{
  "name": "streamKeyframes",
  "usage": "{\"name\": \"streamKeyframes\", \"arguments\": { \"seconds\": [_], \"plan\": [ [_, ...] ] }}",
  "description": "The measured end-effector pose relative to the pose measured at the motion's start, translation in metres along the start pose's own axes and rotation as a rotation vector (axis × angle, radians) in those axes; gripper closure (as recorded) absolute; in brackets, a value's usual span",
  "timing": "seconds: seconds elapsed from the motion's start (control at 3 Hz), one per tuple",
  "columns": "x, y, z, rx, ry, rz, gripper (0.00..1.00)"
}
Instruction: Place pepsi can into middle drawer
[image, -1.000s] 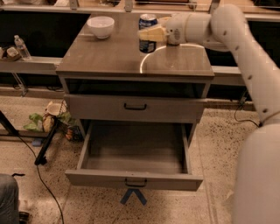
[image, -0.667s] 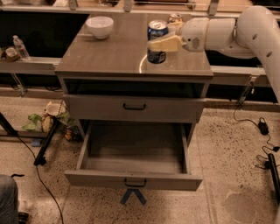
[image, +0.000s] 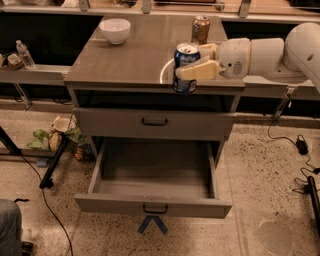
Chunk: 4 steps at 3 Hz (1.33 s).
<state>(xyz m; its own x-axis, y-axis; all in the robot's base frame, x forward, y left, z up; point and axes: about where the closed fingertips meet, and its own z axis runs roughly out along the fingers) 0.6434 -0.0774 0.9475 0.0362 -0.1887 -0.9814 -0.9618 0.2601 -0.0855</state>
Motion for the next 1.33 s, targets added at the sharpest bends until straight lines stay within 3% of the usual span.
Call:
{"name": "streamKeyframes", "arguments": {
  "seconds": [0.33,0.67,1.33],
  "plan": [
    [0.003,0.003,0.003,0.0,0.009,0.002,1.0],
    [0.026,0.02,0.01,0.002,0.005,-0.007,1.0],
    [0.113,0.069,0.038,-0.021,0.005,-0.046,1.0]
  ]
}}
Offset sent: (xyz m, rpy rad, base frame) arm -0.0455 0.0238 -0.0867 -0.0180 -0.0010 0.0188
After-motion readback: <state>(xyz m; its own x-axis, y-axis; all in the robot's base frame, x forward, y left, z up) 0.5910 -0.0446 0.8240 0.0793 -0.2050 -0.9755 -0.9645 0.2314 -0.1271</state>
